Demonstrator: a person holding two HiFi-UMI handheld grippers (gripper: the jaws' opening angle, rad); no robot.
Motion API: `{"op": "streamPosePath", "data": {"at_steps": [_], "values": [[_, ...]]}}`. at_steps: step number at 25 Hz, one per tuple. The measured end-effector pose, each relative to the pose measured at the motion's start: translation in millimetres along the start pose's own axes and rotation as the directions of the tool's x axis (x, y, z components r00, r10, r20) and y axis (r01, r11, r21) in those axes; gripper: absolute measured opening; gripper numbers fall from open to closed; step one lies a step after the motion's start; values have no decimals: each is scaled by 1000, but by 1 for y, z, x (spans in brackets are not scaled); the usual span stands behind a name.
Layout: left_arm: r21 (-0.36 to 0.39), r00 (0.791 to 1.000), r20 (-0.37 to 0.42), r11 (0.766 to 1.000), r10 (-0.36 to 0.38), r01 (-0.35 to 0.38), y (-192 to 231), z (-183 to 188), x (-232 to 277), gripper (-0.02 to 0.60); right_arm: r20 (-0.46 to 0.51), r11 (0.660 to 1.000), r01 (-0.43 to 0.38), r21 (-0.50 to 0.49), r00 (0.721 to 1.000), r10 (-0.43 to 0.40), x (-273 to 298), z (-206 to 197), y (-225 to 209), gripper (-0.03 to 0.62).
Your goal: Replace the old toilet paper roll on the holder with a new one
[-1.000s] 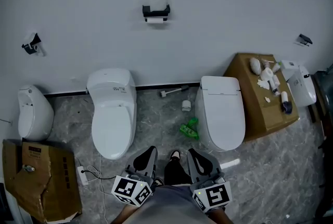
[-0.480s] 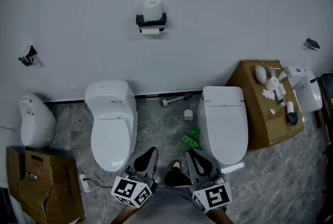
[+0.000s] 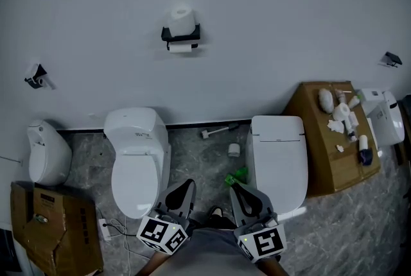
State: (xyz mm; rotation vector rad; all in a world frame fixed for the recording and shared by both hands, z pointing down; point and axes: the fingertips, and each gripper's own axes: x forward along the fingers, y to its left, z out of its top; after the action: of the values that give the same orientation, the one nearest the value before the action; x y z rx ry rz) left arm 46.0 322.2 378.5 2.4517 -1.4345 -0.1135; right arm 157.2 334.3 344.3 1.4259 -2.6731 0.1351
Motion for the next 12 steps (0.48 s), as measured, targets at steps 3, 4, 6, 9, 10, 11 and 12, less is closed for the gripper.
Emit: {"op": "streamPosePath", "data": {"at_steps": [3,4,6,9,10,11,12], "values": [[5,1000,-2,1000,1,-1,-4,0,6,5,-12,1000,3,13,1000,-3,0,-7,-9,18],[8,1000,-2,1000,1,-1,-5,0,8,5,-14,1000,4,19,1000,-4,0,-8,-11,18],[7,1000,-2,1000,6,-6,-6,0,10,5,-15,1000,4,26,1000,-4,-1,-9,-15,18],[6,1000,-8,1000,8,-8,-6,-2,15,5,-17,999,6,32,1000,-6,-1,-11,-22,18],[7,1000,-9,1000,5,-5,-7,-3,17,5,-19,999,8,34,1000,-7,-1,-11,-24,18],[4,1000,-9,1000,4,-4,-6,-3,19,5,-19,999,10,35,1000,-9,-1,-11,-27,18],[-1,1000,-9,1000,6,-6,-6,-3,21,5,-19,999,12,36,1000,-12,0,-11,-29,18]]}}
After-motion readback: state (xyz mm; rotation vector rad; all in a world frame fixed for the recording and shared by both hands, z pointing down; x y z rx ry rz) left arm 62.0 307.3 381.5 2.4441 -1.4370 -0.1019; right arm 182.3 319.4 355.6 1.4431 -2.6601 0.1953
